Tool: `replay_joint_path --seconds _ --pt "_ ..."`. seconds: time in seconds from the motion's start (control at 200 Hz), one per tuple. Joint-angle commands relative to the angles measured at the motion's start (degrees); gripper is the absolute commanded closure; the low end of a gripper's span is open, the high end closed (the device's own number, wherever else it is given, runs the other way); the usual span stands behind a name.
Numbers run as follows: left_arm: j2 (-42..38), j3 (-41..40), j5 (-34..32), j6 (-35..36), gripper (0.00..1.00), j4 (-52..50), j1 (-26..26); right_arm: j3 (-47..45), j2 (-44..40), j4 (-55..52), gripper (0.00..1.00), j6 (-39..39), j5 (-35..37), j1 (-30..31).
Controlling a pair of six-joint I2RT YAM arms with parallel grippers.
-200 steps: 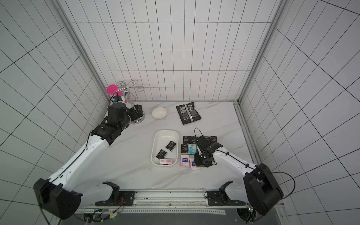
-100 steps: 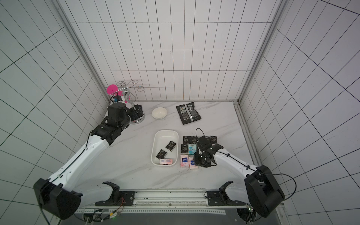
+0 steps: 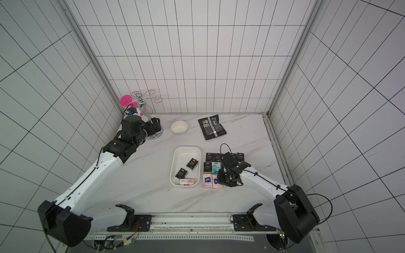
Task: Take the pocket tissues out of the storage box
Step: Adjust the pocket tissues at the center of the board.
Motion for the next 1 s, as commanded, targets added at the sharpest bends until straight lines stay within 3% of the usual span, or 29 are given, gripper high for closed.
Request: replay_joint_path --seconds 0.0,0.305,0.585,0.75,0.995 --pt "-0.32 -0.60 -0.49 0.34 0.01 0.91 0.01 -0.94 -0.79 0.57 0.73 1.47 2.12 -0.40" --pt "-0.38 -0.61 -0.51 0.34 0.02 0.92 0.00 0.67 -3.51 -3.17 0.65 0.67 1.74 -0.41" --pt "-0.30 -0.26 -0.21 0.02 0.01 0.82 0.00 8.06 -10.33 -14.72 0.58 -5.57 8.00 -0.32" --pt "0.05 -0.07 -0.35 0.06 0.02 0.65 -0.18 16.73 -6.15 -15.73 0.58 -6.93 9.01 1.41" --pt "0.43 0.81 -0.73 0.44 0.01 -0.23 -0.35 30.39 6.84 -8.74 0.55 -0.73 12.83 13.38"
